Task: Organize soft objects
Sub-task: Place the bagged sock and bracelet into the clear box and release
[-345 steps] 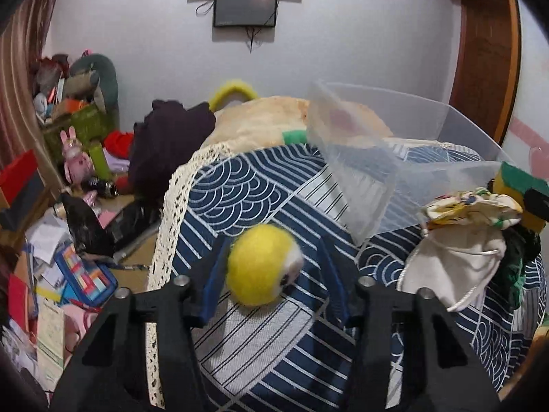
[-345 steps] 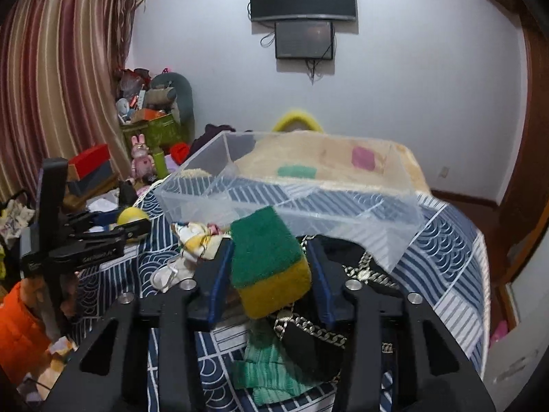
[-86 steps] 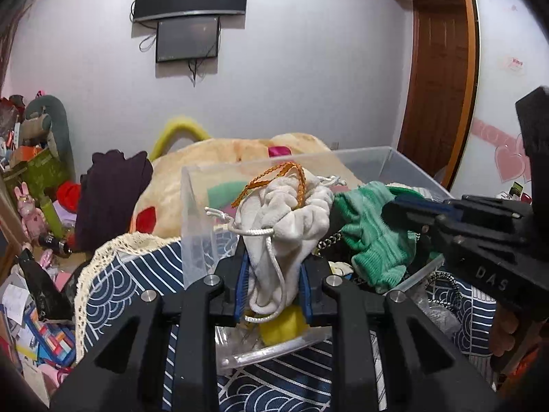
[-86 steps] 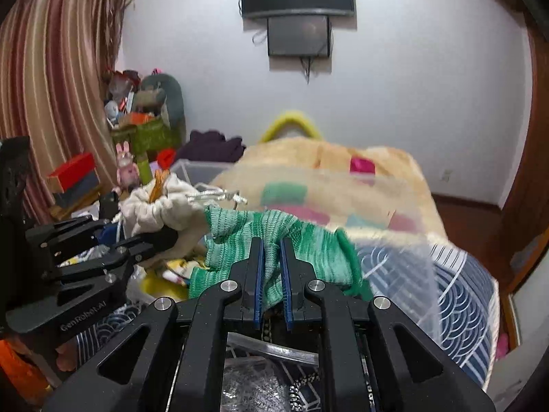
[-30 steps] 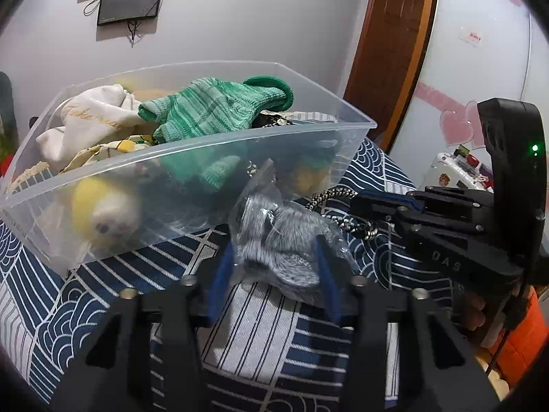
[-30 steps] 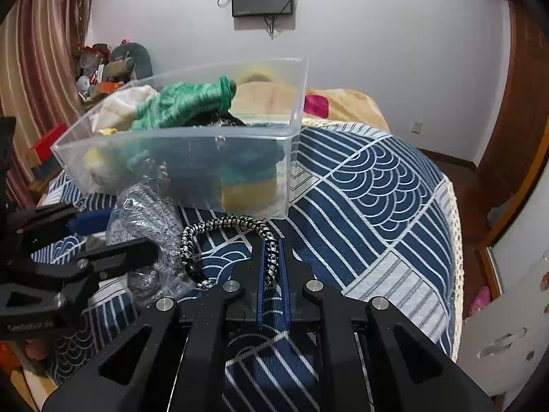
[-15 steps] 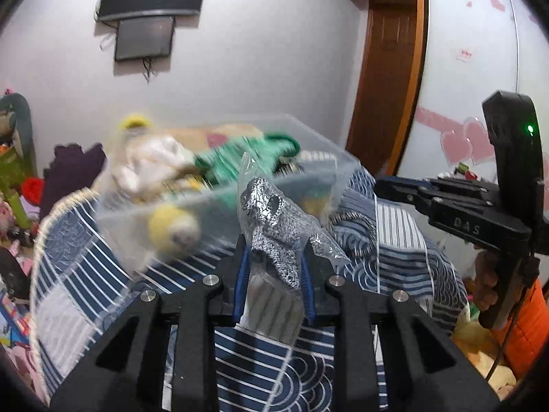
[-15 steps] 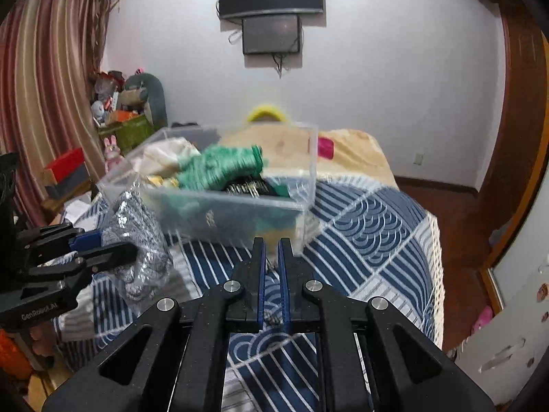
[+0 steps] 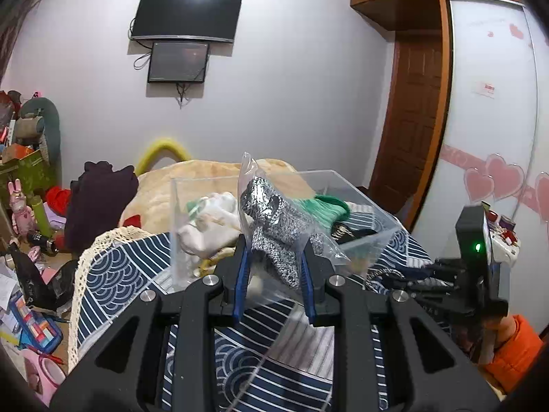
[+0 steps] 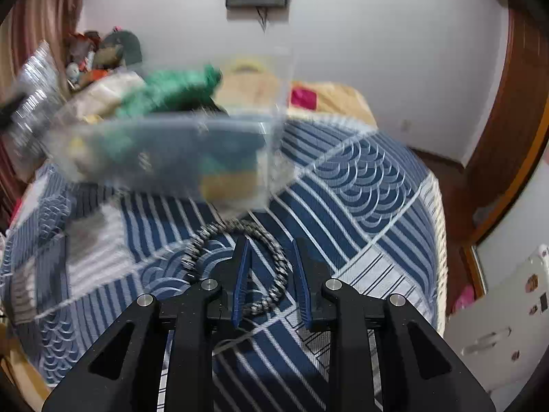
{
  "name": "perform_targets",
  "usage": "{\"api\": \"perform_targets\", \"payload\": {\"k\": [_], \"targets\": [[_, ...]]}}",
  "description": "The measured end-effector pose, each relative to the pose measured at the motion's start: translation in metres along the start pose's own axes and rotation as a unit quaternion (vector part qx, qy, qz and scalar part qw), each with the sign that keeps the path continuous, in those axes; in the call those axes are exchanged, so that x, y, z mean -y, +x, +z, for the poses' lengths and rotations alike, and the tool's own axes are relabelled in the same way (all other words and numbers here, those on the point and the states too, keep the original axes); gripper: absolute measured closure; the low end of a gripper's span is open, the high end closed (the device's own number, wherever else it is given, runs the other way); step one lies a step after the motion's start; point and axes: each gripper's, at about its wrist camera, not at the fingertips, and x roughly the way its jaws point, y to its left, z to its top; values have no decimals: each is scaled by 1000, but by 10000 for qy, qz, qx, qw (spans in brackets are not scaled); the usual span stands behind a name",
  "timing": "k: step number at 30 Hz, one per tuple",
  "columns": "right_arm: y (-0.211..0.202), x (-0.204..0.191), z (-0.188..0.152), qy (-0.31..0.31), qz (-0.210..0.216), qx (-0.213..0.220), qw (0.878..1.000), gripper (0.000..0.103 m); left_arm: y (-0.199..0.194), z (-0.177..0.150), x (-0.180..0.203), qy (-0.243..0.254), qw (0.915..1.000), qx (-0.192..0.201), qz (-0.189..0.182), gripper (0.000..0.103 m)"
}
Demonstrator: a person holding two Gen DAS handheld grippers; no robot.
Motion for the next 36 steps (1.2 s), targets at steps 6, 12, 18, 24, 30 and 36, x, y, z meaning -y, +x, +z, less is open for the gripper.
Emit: {"api": "perform_targets", "payload": {"k": [6, 12, 18, 24, 30, 36], "targets": [[-9, -4, -3, -88, 131, 211, 9997, 97, 8, 6, -6, -39, 9999, 10, 138, 77], [-58, -14, 13, -159, 413, 875, 9952, 97, 16, 19, -5, 53, 9996, 111, 259, 76], [-75, -19, 49, -131, 429, 1430, 9887, 97, 35, 30, -1, 177, 9993, 124, 320, 76], [-44, -33, 74, 0, 326, 1426, 9892, 97, 66, 22, 0, 219, 9990, -263, 301, 76], [-2, -47, 72, -37, 324, 866, 9957, 96, 87, 5, -2, 226, 9976, -562, 342, 74], [-16, -44, 76, -25, 364, 871, 9955, 87, 77, 7, -3, 157, 9981, -546, 255, 62]]}}
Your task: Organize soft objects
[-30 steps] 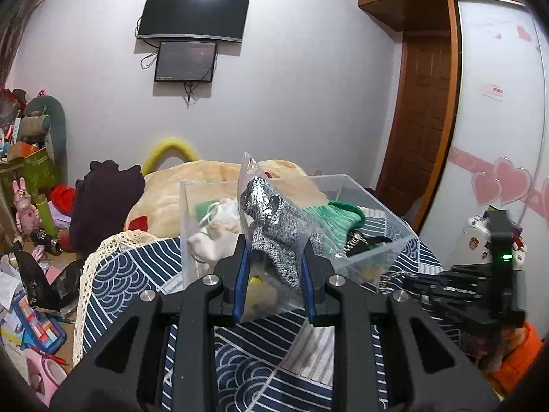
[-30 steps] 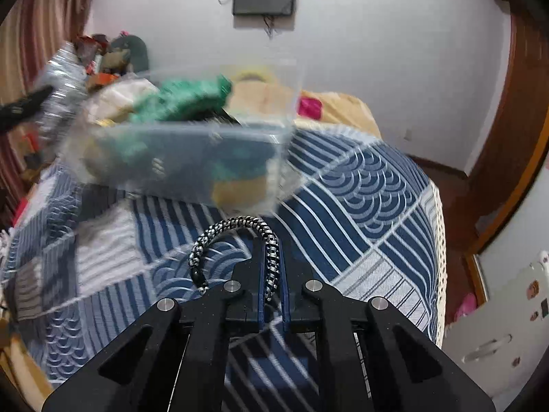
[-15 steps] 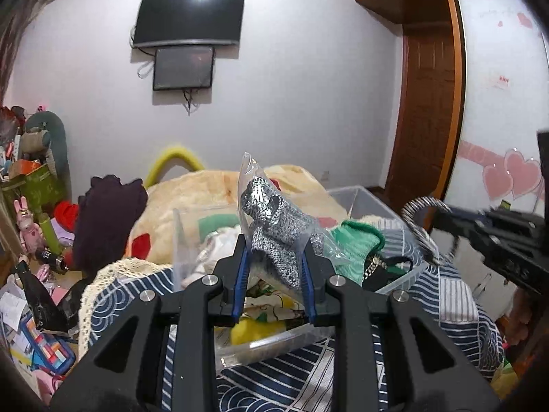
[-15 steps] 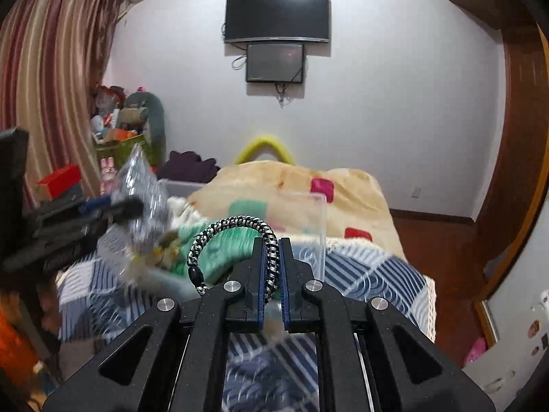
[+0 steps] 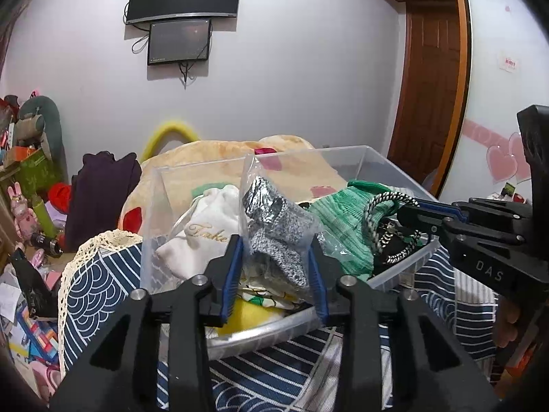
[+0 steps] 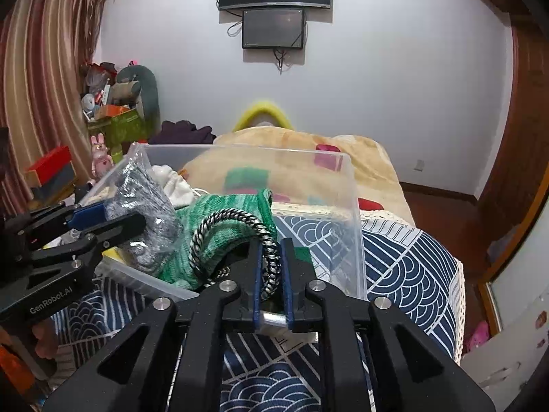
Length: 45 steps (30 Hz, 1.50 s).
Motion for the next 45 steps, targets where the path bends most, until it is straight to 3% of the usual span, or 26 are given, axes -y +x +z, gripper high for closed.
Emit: {"api": "perform_targets", "payload": {"k": [4, 7, 9, 12, 14, 17, 19, 26, 28, 45], "targets": [[-14, 3, 1, 36, 59, 167, 9998, 75, -17, 2, -3, -88, 9999, 119, -84, 59], [-25, 3, 4, 22, 96, 318, 9994, 73, -33, 5, 0, -8, 9997, 245, -84, 59], [-36, 2, 7, 28, 147, 436, 9989, 70, -49, 7, 3, 23, 9991, 411, -84, 52], [-51, 1, 9, 35, 208, 618, 9979, 58, -73, 10, 4, -1, 9976, 684, -105, 42], [-66, -1, 11, 48, 264, 819, 9963, 54, -85, 13, 6, 23, 9967, 811, -77, 41], [-86, -7, 11, -17, 338, 1085, 9935, 39, -105, 15, 10, 45, 9952, 976, -41, 40], [-101, -10, 11, -68, 286, 1318, 9908, 27, -114, 16, 12, 22, 9944, 1058, -50, 34], [-127, -15, 7, -9, 188, 1767, 9841, 13, -142, 13, 14, -18, 9896, 1426, 198, 5], [-128, -17, 7, -5, 135, 1815, 9833, 4, -147, 11, 15, -34, 9888, 1477, 228, 4], [-130, -18, -6, 103, 107, 1844, 9827, 2, -151, 7, 12, -67, 9885, 1501, 199, 2]]}}
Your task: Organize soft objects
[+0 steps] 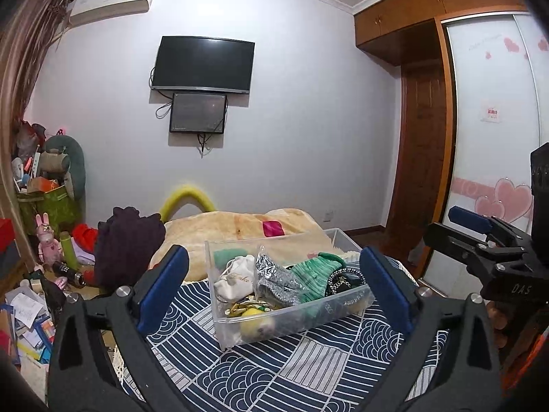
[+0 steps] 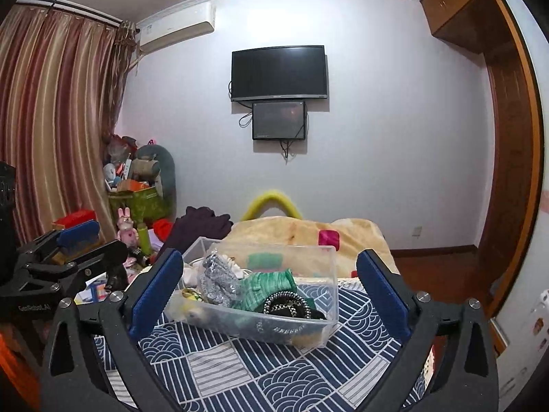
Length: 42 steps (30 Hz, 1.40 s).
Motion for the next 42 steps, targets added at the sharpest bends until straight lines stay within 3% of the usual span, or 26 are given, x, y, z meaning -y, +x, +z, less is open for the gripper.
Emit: {"api": "perform_targets", "payload": {"k": [42], "targets": [[-3, -2, 1, 58, 69, -33, 10000, 1, -4, -1, 3, 61, 9999, 5, -118, 1]]}}
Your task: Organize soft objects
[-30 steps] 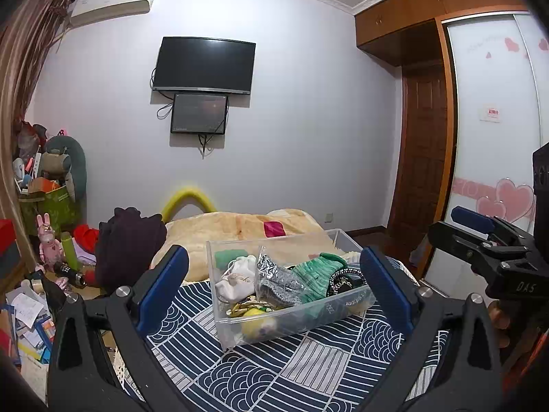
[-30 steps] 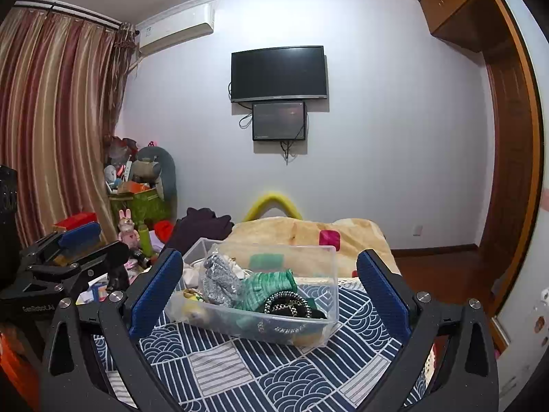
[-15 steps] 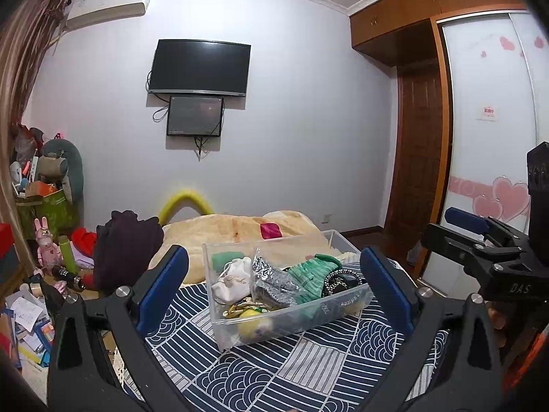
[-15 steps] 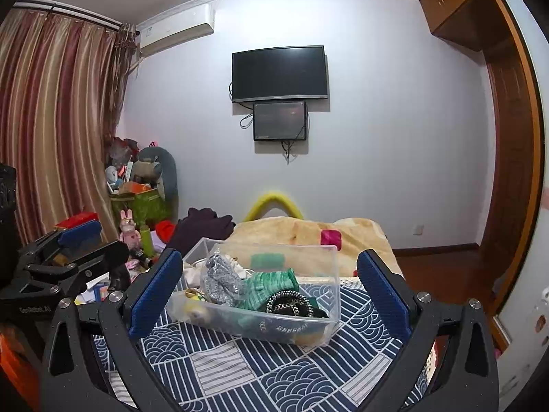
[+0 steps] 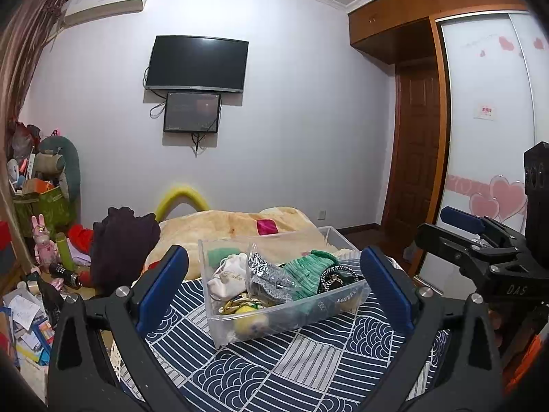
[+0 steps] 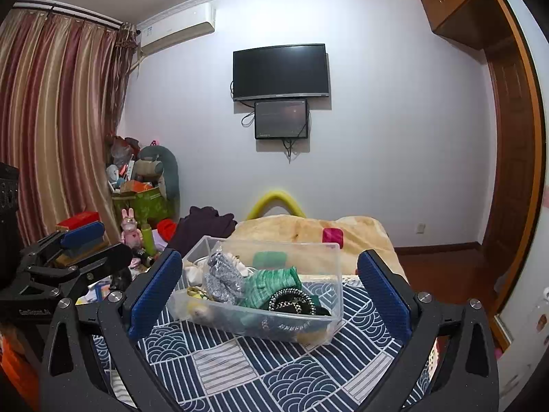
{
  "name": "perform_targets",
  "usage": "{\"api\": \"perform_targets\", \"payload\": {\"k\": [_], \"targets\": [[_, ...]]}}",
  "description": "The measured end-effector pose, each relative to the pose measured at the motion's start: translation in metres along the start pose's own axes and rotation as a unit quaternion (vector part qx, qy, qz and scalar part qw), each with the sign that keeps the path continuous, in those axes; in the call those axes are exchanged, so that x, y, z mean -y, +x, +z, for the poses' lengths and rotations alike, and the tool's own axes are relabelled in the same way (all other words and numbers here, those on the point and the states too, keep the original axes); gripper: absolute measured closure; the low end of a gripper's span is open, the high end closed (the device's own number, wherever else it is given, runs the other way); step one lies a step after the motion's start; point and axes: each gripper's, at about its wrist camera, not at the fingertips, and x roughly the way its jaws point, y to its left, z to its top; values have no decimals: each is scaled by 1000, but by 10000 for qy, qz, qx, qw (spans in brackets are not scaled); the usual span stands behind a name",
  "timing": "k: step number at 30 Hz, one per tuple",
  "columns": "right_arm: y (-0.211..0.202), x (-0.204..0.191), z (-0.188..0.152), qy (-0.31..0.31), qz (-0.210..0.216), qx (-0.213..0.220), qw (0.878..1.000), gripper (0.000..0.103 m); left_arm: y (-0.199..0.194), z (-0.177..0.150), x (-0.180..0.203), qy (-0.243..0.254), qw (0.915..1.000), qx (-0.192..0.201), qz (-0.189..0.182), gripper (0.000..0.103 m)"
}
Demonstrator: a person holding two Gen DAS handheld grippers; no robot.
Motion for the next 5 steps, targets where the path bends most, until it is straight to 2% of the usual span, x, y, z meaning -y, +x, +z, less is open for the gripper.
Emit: {"api": "perform_targets", "payload": {"k": [5], "targets": [[2, -1, -1, -6, 27, -48, 10000, 1, 0, 0, 0, -23, 10000, -25, -36, 1]]}}
